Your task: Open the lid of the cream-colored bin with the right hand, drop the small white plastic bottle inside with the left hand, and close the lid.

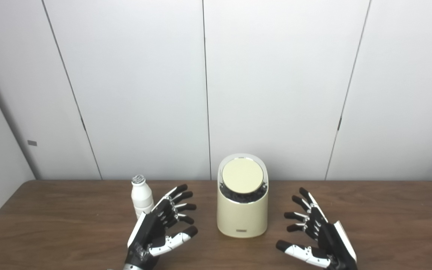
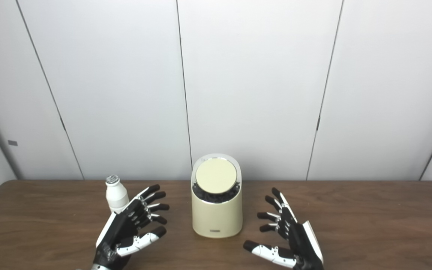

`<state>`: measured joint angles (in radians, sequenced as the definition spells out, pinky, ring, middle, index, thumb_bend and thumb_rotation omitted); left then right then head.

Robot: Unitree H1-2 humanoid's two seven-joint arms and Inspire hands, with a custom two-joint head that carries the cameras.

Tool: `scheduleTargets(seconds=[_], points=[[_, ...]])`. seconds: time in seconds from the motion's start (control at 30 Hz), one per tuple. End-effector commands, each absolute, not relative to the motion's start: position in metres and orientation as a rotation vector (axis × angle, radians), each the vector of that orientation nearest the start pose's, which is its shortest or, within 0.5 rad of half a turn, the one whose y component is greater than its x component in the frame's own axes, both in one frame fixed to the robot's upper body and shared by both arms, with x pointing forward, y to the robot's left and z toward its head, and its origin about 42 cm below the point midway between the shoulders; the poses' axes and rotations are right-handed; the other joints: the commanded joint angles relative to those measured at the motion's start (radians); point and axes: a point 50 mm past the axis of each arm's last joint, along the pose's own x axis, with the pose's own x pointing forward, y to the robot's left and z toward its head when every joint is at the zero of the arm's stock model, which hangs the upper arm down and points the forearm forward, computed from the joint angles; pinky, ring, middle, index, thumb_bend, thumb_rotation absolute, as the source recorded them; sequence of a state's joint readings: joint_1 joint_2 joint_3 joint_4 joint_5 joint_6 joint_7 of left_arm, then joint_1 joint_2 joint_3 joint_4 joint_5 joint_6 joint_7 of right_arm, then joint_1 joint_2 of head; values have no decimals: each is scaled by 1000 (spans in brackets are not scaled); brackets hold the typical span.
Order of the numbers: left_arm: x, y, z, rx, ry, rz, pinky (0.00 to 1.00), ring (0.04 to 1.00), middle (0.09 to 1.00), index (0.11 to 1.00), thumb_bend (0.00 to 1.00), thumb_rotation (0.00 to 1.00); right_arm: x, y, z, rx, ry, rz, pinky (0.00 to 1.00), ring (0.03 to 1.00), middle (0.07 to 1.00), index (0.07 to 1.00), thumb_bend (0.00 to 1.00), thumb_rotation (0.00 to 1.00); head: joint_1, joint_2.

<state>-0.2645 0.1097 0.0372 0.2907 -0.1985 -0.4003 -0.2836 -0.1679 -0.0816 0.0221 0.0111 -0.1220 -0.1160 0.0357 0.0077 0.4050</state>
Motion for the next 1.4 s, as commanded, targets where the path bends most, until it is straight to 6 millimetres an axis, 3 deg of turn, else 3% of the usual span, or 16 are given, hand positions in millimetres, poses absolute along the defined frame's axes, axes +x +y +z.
scheduleTargets(seconds=[0.0,0.13,0.33,0.6,0.8,0.93,1.13,1.37], points=[[366,230,128,-47,-401,-260,592,742,845,892,679,104,350,-206,182,-218,-366,95,621,769,905,956,724,304,0,1],[369,230,126,-39,-407,-258,588,737,841,889,685,117,363,-202,200,-277,-391,64,646,813,895,941,712,323,-6,-3],[370,231,126,-49,-400,-263,591,741,844,889,665,81,381,-194,231,-353,-406,65,687,881,928,952,750,448,-10,-3],[372,232,126,-42,-407,-260,585,738,843,887,669,91,398,-181,265,-466,-398,64,765,907,937,968,805,508,-14,2],[372,231,125,-48,-404,-265,589,735,842,884,667,84,417,-172,286,-515,-385,45,771,938,984,983,867,508,-12,4],[372,229,125,-56,-400,-266,591,738,843,880,678,80,429,-162,300,-578,-373,34,831,946,971,982,842,485,-8,8],[372,227,126,-51,-400,-267,599,744,847,884,672,77,443,-149,311,-654,-361,25,716,890,949,963,848,409,-6,12],[372,225,125,-56,-394,-269,595,749,849,882,677,86,454,-140,316,-693,-371,27,670,865,934,941,869,347,-2,15]])
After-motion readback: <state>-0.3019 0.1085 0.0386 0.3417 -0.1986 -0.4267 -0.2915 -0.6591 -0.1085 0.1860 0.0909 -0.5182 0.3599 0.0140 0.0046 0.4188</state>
